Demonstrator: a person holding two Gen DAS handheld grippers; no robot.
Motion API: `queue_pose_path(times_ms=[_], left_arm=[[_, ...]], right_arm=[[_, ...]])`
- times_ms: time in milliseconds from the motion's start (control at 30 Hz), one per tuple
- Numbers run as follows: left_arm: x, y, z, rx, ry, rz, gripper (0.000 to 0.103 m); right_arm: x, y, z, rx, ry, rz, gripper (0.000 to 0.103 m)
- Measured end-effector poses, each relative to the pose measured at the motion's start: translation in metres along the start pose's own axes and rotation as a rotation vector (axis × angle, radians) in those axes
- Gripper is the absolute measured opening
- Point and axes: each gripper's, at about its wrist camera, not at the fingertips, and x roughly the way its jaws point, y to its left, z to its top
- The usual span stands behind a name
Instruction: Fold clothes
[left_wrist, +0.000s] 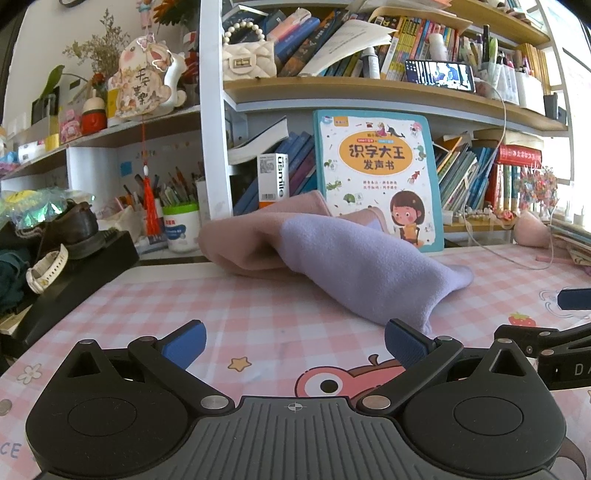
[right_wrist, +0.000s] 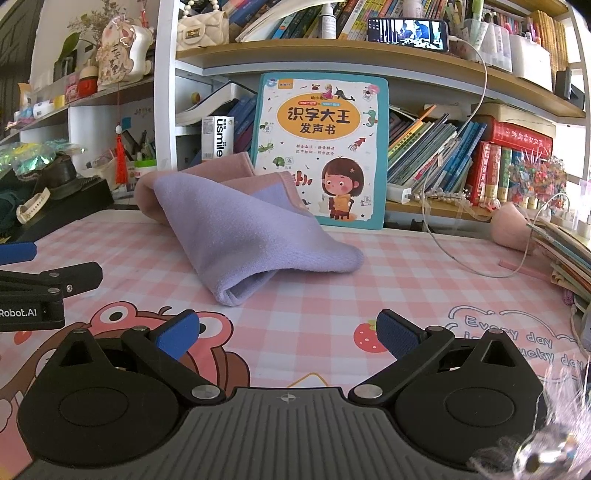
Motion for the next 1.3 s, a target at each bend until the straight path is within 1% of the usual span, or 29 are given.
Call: queue_pose_path(times_ms=[1300], left_arm=[[0.0016,0.0017,0.0000,-0.009,0.010,-0.006,0.103]], right_arm=[[0.0013,0.0006,0.0000,-0.001,0.006,0.000,0.103]])
